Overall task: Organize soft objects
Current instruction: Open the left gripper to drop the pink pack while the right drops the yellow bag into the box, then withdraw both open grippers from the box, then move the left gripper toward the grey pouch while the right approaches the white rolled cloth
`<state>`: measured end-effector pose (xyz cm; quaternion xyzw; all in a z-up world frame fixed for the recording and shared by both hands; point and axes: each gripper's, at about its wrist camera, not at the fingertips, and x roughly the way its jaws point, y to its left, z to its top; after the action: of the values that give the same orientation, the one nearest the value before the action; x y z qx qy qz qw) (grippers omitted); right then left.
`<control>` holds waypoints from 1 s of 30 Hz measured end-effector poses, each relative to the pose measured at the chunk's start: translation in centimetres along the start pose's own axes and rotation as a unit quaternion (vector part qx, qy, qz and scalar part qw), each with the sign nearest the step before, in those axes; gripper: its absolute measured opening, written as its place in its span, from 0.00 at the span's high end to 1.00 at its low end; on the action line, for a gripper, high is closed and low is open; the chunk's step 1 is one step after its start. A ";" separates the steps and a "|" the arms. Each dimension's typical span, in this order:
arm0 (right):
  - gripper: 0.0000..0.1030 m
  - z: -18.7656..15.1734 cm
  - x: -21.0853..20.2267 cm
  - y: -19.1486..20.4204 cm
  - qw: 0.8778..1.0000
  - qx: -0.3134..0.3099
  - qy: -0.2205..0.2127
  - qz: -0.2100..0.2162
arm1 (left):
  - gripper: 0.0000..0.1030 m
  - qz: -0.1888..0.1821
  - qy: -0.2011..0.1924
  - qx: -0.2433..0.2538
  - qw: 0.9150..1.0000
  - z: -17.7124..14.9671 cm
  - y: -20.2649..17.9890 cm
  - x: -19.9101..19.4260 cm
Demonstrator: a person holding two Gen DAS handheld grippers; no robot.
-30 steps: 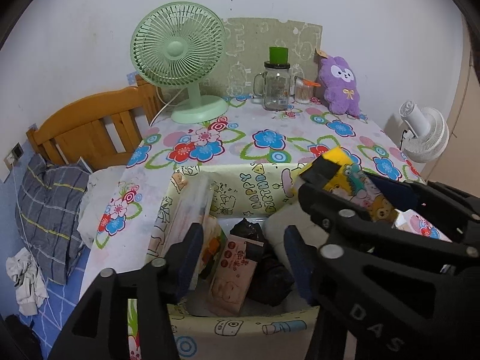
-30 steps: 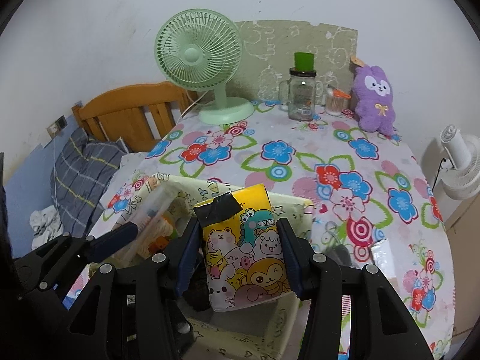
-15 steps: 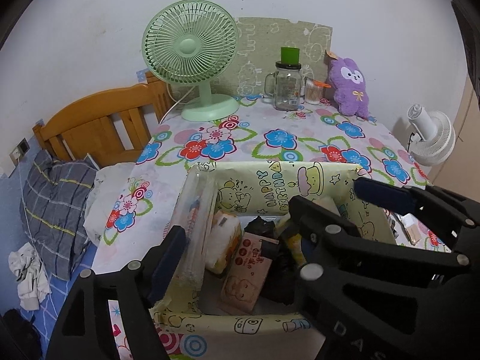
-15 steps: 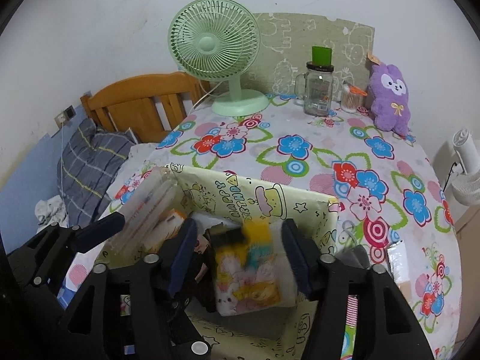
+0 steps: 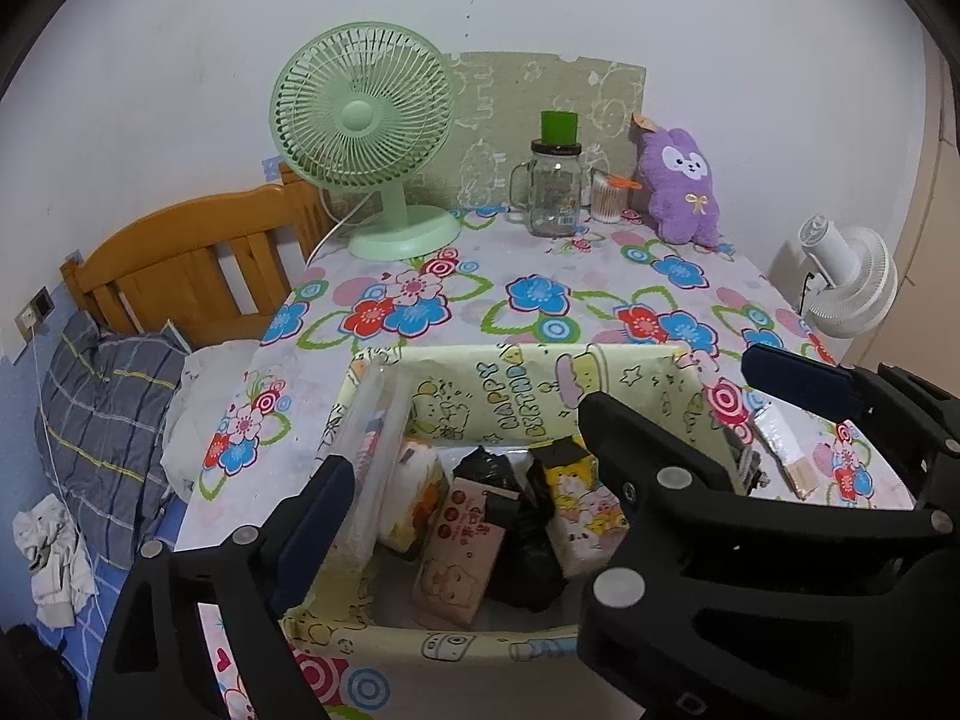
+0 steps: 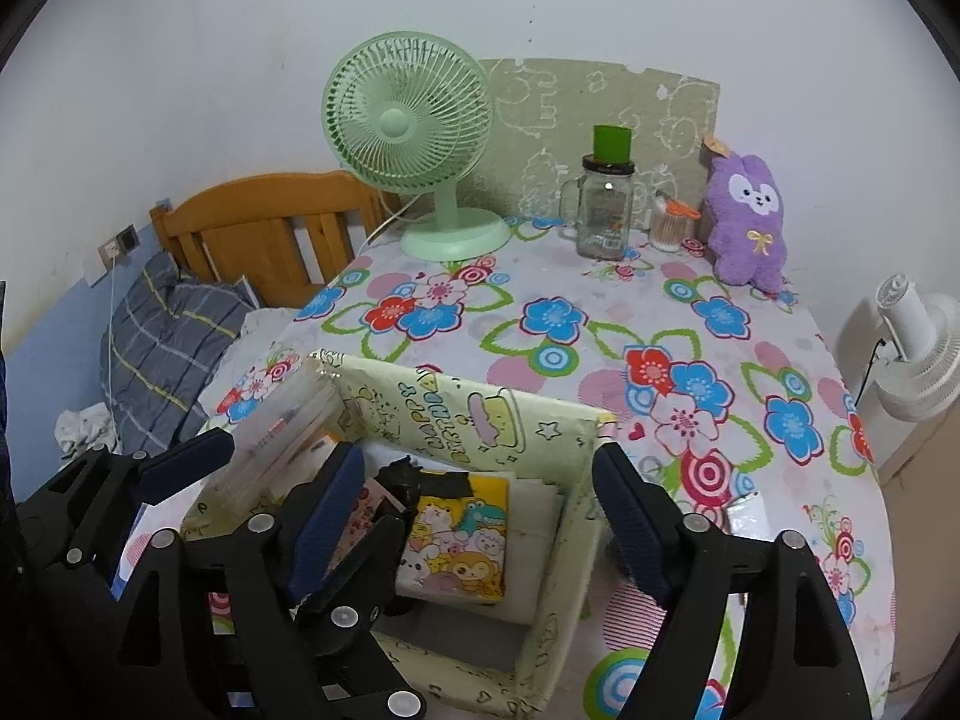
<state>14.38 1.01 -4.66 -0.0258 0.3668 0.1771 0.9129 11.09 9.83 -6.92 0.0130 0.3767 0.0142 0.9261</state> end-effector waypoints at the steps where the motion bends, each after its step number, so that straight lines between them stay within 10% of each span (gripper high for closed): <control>1: 0.19 0.0 -0.3 -0.1 1.000 0.000 -0.003 -0.001 | 0.09 0.000 -0.002 0.000 1.000 0.1 -0.2 -0.2; 30: 0.10 -0.3 -6.5 -4.6 0.997 0.017 -0.061 -0.036 | 0.01 0.001 -0.051 0.003 0.999 1.3 -4.8 -3.7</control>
<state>11.36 -5.30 -0.84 -0.0123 0.3123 0.1392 0.9396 9.42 4.84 -3.53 0.0170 0.3295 0.0130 0.9439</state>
